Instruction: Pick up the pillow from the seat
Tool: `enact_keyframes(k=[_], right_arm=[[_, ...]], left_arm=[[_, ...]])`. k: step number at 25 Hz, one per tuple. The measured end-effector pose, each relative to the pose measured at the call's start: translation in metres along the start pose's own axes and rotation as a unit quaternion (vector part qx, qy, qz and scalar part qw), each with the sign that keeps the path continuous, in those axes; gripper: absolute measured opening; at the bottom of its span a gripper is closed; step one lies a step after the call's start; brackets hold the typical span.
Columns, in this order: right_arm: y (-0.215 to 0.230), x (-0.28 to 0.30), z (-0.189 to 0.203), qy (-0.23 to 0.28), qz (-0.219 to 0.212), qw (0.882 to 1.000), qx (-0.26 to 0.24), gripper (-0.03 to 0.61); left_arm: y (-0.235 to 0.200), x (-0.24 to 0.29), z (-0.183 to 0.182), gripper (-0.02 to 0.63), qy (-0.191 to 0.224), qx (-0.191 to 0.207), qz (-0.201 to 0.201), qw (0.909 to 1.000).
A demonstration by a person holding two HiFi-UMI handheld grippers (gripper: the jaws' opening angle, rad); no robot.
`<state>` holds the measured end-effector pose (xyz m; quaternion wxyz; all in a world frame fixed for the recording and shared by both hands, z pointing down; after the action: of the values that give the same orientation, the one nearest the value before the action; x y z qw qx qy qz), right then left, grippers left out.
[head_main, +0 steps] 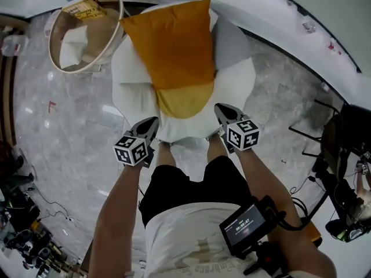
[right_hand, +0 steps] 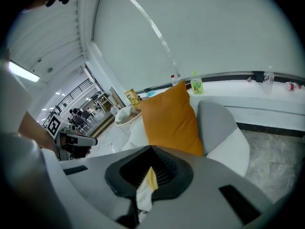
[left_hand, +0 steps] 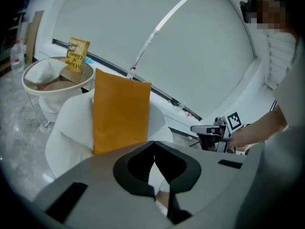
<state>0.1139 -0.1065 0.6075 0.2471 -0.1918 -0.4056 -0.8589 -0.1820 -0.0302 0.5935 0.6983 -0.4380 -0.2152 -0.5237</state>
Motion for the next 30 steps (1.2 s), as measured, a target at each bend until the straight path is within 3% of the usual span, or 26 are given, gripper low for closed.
enact_keyframes(k=[21,30], right_arm=[[0.069,0.071,0.032,-0.041,-0.006,0.999,0.030,0.012],[0.094,0.103,0.009,-0.084,-0.016,0.996,-0.023,0.012]], left_arm=[[-0.052,0.082,0.030,0.009,-0.032,0.001,0.004,0.9995],[-0.066,0.119,0.010,0.009,-0.034,0.009,0.017,0.9992]])
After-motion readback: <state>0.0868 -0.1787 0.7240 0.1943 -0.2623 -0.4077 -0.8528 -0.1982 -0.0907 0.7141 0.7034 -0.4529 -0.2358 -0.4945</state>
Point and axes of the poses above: the fingertips, and each gripper's own axes: x forward along the fingers, y to its right, z out of its underside, the point moved 7 cm from there along -x, backward along the fingers, and after that the axes turned 13 degrees about -z, right-handed, at the moved point
